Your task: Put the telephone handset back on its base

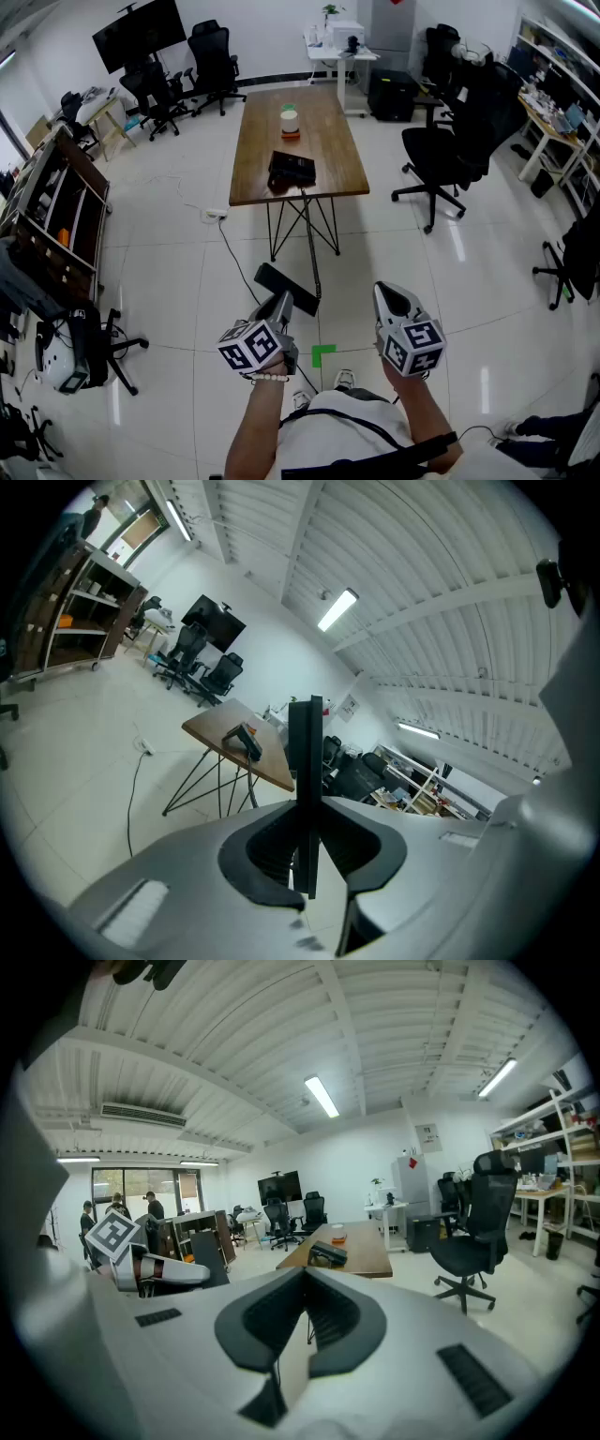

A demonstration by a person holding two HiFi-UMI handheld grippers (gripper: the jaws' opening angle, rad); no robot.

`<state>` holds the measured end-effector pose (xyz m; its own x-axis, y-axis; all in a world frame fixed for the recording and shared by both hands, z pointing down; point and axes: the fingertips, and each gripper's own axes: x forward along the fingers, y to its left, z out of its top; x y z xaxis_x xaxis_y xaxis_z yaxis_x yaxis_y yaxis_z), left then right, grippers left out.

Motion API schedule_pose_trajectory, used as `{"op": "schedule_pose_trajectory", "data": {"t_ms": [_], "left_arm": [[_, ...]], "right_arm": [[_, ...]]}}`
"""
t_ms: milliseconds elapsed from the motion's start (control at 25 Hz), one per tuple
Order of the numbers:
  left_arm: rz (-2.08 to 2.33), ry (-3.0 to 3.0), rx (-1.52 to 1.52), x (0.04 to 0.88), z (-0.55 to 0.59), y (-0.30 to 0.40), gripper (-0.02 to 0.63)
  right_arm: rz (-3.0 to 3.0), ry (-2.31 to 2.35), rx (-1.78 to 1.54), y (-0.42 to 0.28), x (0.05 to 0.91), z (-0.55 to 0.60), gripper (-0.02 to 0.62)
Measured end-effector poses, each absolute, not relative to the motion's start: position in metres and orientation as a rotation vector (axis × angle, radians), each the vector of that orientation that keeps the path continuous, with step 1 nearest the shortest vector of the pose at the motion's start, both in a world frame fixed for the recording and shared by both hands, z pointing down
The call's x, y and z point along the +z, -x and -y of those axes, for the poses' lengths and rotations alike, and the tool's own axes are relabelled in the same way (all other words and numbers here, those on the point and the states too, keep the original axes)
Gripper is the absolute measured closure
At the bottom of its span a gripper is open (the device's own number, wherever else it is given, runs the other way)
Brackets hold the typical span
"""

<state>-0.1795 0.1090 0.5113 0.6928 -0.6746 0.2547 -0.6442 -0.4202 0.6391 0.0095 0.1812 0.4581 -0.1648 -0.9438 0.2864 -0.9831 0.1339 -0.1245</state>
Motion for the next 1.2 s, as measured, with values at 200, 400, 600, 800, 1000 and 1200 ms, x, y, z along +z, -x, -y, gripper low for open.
{"op": "schedule_pose_trajectory", "data": {"t_ms": [200, 400, 600, 800, 1000, 1200], "left_arm": [[1.014, -2.149, -0.061, 0.514, -0.106, 0.173, 0.535], [1.044, -2.137, -0.065, 0.518, -0.095, 0.171, 0.535], [1.080, -2.121, -0.070, 0.520, -0.087, 0.163, 0.535], [1.108, -2.110, -0.086, 0.522, -0.081, 0.149, 0.535], [1.114, -2.086, -0.100, 0.525, -0.075, 0.139, 0.535], [1.117, -2.055, -0.107, 0.538, -0.061, 0.133, 0.535]], "right_arm": [[2.262, -1.934, 0.430, -0.020, 0.462, -0.179, 0.594], [2.260, -1.938, 0.428, -0.035, 0.466, -0.175, 0.594], [2.251, -1.934, 0.429, -0.059, 0.472, -0.176, 0.594], [2.281, -1.895, 0.438, -0.076, 0.482, -0.172, 0.594], [2.293, -1.869, 0.435, -0.082, 0.481, -0.160, 0.594], [2.311, -1.844, 0.433, -0.084, 0.487, -0.143, 0.594]]}}
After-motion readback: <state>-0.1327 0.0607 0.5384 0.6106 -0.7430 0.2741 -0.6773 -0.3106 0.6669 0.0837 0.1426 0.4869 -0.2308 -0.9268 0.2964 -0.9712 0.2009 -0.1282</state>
